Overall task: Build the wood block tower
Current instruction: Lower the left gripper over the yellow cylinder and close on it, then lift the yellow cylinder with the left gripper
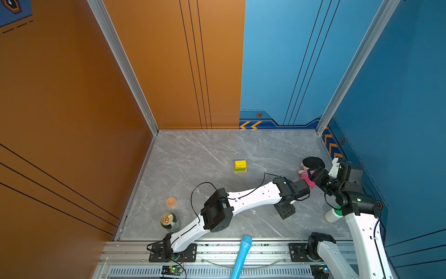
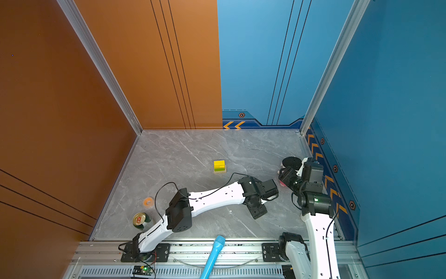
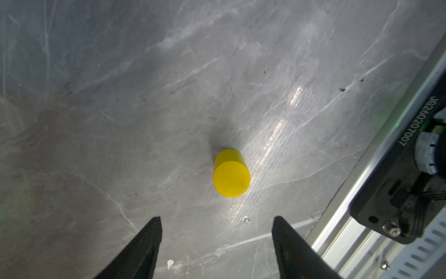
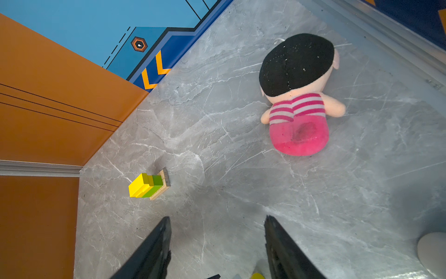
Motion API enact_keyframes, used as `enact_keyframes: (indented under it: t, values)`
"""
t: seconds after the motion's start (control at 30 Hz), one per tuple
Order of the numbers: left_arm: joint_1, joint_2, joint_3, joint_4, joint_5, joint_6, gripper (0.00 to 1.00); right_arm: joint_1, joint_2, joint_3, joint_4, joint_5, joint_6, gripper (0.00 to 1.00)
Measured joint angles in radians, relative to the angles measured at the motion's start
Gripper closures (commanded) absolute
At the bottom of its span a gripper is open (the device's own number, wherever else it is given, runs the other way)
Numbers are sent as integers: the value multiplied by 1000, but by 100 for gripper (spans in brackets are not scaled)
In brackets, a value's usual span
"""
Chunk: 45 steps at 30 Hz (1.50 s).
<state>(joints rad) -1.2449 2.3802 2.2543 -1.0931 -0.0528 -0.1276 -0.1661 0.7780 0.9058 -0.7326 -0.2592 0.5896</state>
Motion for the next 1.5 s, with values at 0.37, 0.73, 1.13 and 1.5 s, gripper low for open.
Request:
enact_keyframes:
  t: [0.37, 0.73, 1.13, 1.5]
  values:
    - [-1, 60, 35, 0, 3, -2, 38, -6, -5, 0, -10, -1, -10, 37]
    - [-1, 85, 51, 0, 26, -1, 46, -12, -6, -5, -17, -3, -16, 37]
    - [-1, 117, 58, -4, 47, -5, 60, -18, -7, -12, -18, -3, -16, 37]
    - [-1, 117, 64, -4, 47, -4, 66, -19, -7, -13, -19, -3, -16, 37]
